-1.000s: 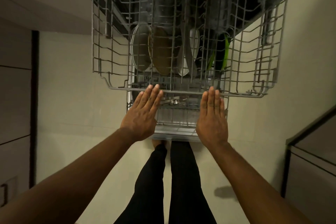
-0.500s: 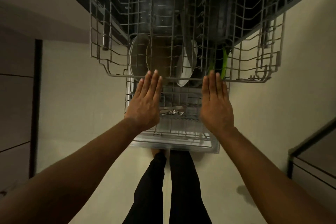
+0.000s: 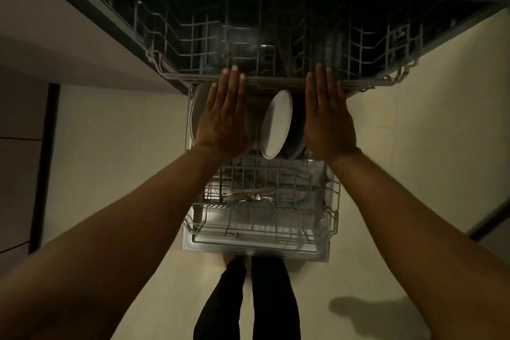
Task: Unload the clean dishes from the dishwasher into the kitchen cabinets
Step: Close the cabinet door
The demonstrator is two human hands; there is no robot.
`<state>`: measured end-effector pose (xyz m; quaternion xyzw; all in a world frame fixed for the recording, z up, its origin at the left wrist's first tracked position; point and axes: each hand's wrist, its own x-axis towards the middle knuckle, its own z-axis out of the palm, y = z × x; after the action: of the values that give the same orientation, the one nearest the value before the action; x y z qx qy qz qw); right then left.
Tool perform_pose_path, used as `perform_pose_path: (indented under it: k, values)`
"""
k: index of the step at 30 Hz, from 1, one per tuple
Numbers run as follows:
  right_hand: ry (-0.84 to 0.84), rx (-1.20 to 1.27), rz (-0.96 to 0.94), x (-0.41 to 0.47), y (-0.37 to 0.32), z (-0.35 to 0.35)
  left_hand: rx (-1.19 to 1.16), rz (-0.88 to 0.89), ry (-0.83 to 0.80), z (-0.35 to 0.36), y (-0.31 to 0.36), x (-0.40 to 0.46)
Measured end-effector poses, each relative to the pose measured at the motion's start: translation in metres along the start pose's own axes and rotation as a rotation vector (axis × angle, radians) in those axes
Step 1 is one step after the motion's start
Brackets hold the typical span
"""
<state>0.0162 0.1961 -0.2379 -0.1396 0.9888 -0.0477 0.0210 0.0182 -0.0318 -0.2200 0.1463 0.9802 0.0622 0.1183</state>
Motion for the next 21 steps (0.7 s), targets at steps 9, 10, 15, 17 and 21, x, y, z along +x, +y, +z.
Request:
perform_pose_path:
  k: [9, 10, 15, 17, 21]
  values:
    - [-0.048, 0.039, 0.017, 0.068, 0.016, -0.015, 0.056, 0.123, 0.013, -0.023, -0.032, 0.07]
    - [-0.043, 0.038, 0.016, 0.072, 0.017, -0.016, 0.058, 0.128, 0.002, -0.025, -0.033, 0.075]
    - [-0.055, 0.026, 0.021, 0.073, 0.014, -0.016, 0.048, 0.142, -0.003, -0.023, -0.036, 0.075]
    - [-0.055, 0.02, 0.018, 0.073, 0.015, -0.016, 0.046, 0.124, -0.016, -0.024, -0.034, 0.075]
    - [-0.086, 0.017, 0.021, 0.071, 0.012, -0.022, 0.034, 0.084, -0.04, -0.027, -0.032, 0.072]
